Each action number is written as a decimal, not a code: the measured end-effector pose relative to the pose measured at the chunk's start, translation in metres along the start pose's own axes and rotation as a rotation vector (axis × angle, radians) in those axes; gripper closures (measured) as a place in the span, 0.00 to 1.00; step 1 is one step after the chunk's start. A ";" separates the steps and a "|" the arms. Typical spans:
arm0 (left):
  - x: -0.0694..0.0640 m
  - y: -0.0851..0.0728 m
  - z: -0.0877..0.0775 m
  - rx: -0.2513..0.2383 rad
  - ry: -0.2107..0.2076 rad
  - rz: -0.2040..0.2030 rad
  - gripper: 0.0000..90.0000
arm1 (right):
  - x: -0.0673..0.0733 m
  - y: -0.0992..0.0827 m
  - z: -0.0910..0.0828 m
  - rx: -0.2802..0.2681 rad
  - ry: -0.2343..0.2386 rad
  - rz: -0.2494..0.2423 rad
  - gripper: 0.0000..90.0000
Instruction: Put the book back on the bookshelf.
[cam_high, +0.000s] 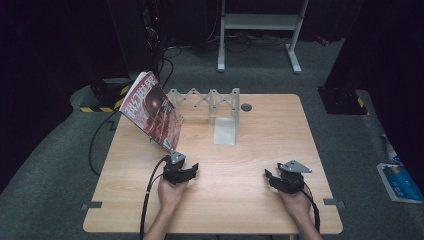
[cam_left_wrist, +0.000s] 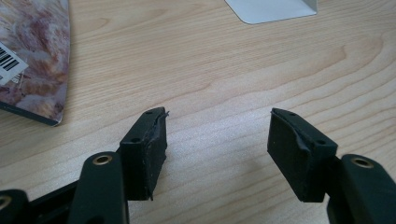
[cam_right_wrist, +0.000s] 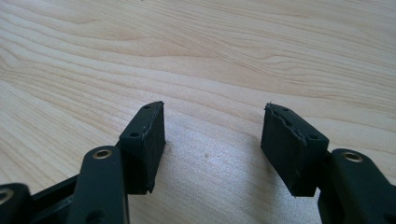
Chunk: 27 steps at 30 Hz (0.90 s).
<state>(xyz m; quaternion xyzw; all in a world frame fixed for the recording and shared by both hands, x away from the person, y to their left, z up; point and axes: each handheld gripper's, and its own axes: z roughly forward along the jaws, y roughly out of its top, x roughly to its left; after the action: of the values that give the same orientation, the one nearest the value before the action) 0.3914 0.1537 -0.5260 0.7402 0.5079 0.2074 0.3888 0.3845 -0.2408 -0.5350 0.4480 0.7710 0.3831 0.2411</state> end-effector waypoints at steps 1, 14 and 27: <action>-0.001 0.000 0.000 -0.001 0.001 -0.001 0.42 | 0.000 0.000 0.000 0.000 0.000 0.000 0.44; -0.004 -0.002 0.006 0.006 0.053 0.059 0.42 | 0.000 0.000 0.000 0.000 0.000 0.001 0.44; -0.005 -0.005 0.007 -0.018 0.066 0.062 0.39 | 0.000 0.000 0.000 0.002 0.002 -0.002 0.44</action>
<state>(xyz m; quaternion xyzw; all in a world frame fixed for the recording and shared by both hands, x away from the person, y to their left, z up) 0.3912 0.1475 -0.5342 0.7446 0.4955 0.2483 0.3721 0.3839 -0.2406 -0.5350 0.4471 0.7720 0.3828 0.2402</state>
